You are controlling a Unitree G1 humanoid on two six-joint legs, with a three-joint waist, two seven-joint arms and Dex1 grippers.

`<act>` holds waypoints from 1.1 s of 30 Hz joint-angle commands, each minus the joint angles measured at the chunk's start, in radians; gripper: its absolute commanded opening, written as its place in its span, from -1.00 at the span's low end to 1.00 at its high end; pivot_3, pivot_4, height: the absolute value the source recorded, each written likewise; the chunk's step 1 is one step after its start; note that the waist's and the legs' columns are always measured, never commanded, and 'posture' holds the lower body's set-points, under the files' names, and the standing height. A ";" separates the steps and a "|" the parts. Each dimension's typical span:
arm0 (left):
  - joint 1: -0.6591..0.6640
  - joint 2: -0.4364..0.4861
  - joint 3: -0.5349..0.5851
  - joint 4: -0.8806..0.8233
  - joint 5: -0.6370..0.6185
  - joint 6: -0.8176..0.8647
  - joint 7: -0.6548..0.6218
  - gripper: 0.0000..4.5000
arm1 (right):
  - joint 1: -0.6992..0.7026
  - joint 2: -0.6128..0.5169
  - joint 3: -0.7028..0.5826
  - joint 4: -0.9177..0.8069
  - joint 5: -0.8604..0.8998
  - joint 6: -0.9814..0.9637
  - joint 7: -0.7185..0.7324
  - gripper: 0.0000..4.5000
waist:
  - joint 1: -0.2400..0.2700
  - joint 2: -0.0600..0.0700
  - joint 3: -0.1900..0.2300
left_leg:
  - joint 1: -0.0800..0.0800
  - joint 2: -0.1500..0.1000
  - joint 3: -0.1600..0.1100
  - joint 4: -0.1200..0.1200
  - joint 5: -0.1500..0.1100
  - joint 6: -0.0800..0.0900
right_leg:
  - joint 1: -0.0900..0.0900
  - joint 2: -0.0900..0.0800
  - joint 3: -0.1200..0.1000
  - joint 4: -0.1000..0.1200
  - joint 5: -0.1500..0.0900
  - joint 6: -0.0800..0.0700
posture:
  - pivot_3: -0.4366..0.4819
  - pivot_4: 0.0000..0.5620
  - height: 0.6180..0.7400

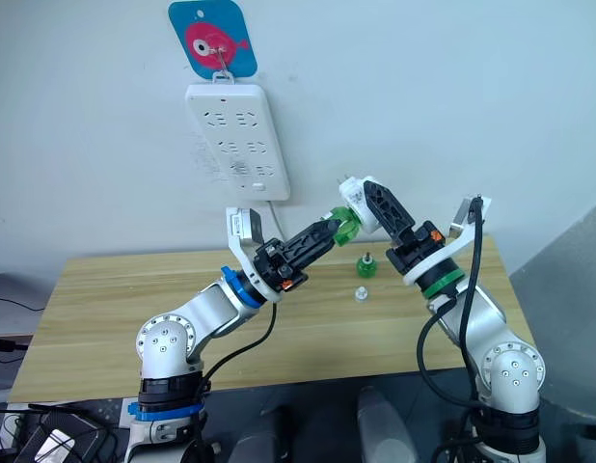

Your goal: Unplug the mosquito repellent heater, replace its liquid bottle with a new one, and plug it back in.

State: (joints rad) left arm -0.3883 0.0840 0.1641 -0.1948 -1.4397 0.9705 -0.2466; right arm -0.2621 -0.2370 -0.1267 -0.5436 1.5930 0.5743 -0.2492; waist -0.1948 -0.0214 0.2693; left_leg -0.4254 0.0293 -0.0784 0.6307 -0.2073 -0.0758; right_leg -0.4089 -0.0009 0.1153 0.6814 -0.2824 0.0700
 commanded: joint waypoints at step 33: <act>0.124 0.318 -0.055 -0.117 0.309 -0.096 -0.145 0.89 | 0.013 -0.122 -0.040 -0.024 -0.003 0.004 0.079 0.34 | -0.002 0.001 -0.001 | 0.000 0.000 0.000 -0.001 0.000 0.000 | -0.001 0.000 0.001 0.000 0.000 0.000 | -0.65 -0.19 1.00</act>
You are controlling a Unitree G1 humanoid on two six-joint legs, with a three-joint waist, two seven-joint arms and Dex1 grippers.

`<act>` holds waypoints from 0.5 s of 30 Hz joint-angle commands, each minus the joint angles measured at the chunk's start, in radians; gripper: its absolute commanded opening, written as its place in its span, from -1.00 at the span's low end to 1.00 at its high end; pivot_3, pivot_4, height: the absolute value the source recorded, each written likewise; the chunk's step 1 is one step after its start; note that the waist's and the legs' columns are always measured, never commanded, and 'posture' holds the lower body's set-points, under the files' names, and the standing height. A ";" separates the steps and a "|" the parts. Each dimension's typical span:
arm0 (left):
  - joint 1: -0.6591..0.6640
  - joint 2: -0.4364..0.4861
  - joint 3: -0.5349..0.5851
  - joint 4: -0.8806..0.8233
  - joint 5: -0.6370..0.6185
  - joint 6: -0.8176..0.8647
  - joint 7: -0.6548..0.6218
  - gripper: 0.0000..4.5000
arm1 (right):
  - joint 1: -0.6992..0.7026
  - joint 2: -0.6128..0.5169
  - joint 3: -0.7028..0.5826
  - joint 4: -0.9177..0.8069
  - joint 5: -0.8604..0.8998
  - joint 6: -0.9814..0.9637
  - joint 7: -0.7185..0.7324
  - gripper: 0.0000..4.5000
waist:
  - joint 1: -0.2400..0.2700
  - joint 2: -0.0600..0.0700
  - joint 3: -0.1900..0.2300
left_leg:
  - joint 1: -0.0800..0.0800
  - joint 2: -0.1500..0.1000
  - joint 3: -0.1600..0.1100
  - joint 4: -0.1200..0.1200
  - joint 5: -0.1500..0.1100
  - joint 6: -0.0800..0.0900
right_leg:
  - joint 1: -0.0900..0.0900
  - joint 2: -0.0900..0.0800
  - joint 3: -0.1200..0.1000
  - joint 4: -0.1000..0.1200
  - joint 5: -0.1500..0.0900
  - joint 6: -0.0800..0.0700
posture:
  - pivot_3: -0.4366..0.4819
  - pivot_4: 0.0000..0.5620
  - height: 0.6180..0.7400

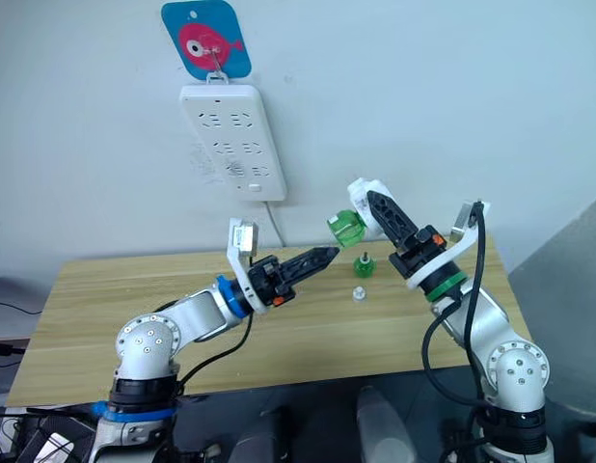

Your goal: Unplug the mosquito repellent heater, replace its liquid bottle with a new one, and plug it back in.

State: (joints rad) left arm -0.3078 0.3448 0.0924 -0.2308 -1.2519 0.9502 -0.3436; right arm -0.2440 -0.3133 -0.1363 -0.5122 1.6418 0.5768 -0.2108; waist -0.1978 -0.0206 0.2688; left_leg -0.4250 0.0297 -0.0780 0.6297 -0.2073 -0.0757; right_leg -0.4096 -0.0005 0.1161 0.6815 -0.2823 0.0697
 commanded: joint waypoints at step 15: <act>0.081 0.290 0.229 -0.066 0.556 -0.429 -0.091 0.89 | -0.146 -0.349 0.211 -0.163 -0.844 0.005 0.421 0.34 | 0.037 0.000 0.000 | -0.001 0.000 0.002 0.000 0.000 0.000 | -0.003 -0.001 0.001 -0.001 -0.002 0.004 | -0.48 -0.14 1.00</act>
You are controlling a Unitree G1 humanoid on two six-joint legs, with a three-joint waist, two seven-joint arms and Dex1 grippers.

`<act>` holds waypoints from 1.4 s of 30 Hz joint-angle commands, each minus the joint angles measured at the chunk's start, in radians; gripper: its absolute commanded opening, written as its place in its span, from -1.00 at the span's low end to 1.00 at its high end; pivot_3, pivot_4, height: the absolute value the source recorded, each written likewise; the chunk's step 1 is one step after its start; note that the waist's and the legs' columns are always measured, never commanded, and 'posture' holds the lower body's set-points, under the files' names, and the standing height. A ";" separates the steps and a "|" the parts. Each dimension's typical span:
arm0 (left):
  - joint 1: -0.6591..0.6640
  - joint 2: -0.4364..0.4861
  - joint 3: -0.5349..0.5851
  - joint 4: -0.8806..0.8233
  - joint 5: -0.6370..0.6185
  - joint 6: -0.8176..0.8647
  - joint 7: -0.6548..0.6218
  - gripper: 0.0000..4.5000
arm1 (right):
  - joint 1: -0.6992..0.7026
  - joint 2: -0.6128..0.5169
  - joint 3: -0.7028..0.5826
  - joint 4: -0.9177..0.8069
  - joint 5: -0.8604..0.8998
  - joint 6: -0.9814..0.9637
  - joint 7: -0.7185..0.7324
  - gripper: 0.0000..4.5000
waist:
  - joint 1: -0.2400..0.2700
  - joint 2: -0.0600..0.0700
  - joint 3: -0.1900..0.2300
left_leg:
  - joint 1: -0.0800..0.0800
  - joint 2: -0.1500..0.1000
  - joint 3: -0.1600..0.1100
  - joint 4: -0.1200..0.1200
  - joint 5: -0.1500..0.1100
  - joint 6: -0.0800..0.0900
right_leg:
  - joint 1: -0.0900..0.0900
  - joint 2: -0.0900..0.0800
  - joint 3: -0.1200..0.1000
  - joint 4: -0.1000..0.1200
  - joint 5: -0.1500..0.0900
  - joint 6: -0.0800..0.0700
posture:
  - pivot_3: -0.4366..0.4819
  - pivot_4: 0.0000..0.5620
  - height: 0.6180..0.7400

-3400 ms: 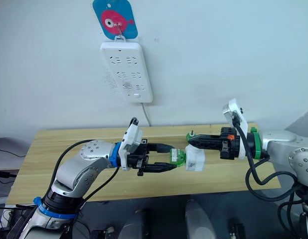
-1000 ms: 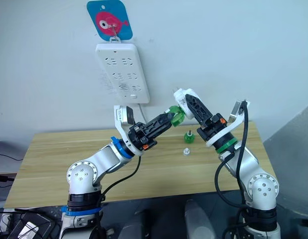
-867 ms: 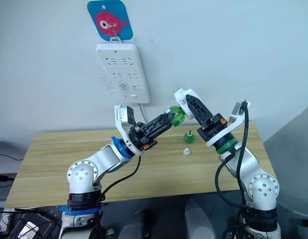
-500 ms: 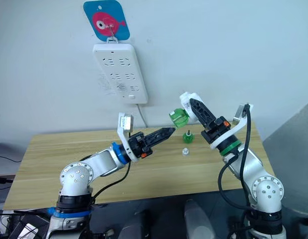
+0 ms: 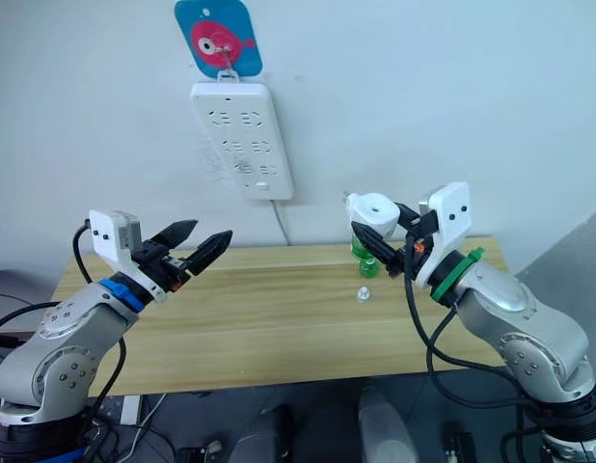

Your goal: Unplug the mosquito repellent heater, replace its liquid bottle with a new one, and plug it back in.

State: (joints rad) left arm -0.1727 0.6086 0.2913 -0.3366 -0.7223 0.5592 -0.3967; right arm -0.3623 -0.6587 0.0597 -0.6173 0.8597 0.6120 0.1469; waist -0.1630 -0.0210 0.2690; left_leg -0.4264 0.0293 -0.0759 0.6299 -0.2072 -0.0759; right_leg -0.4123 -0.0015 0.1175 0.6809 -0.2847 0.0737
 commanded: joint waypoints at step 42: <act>-0.678 -0.041 -0.193 0.649 0.227 -0.119 -0.590 0.51 | -0.023 0.155 0.019 -0.124 -0.140 0.105 0.154 0.34 | 0.007 0.000 0.000 | -0.004 0.000 -0.010 0.001 0.000 0.000 | 0.000 -0.001 -0.012 0.001 0.004 -0.005 | -0.59 -0.18 1.00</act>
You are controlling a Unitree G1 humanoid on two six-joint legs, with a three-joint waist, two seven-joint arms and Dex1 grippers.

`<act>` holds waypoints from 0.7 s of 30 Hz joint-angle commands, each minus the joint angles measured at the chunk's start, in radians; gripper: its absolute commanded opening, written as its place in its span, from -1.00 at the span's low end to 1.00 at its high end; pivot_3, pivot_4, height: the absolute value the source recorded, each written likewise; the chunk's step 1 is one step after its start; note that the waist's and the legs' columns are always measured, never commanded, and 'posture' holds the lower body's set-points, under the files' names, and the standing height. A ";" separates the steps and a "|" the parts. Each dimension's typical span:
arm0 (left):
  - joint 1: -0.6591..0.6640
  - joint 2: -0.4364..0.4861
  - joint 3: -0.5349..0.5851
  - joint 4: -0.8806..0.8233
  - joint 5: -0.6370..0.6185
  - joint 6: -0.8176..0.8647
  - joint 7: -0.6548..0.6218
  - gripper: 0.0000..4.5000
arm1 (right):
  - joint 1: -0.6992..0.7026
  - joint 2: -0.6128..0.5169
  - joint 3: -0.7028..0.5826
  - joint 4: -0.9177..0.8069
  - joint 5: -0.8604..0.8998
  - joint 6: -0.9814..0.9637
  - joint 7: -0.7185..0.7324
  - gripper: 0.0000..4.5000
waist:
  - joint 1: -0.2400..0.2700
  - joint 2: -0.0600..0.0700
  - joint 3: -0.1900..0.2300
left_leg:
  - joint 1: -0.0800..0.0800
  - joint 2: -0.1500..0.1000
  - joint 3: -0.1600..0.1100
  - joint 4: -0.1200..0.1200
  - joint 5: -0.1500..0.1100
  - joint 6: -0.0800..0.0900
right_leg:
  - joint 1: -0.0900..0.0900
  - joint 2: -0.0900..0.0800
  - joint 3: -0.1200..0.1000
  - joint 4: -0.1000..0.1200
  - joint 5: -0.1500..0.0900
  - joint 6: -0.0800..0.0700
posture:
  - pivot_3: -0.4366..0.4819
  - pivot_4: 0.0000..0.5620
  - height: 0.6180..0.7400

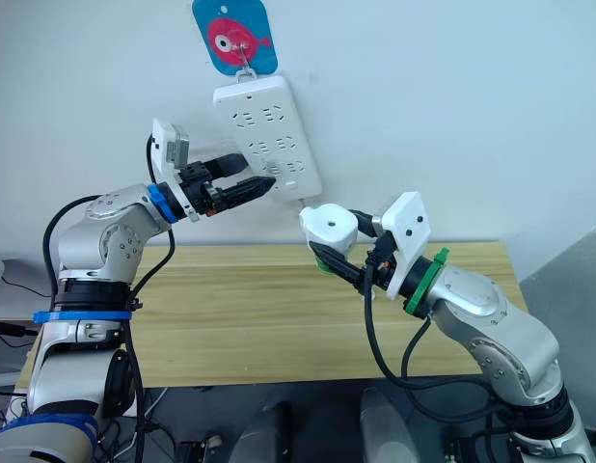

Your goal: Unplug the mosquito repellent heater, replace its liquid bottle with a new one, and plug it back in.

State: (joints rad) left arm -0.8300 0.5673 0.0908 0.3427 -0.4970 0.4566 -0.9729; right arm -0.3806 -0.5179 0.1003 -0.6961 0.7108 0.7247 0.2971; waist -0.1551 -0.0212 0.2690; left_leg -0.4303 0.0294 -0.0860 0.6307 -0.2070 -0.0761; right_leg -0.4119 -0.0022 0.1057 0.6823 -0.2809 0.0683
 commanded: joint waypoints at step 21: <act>0.006 -0.056 0.024 0.026 0.082 -0.172 0.021 0.46 | -0.016 0.029 -0.034 -0.052 0.031 0.029 0.024 0.34 | -0.003 0.000 0.000 | -0.002 -0.001 -0.007 0.001 0.000 0.000 | 0.002 0.000 -0.007 0.000 0.001 -0.001 | -0.59 -0.17 1.00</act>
State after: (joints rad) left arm -0.8235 0.5180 0.1172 0.3907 -0.4190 0.3009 -0.9434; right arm -0.3808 -0.4895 0.0966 -0.6987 0.7271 0.7596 0.3083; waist -0.1580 -0.0211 0.2689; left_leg -0.4318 0.0289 -0.0929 0.6323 -0.2069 -0.0762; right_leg -0.4101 -0.0027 0.0990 0.6827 -0.2802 0.0672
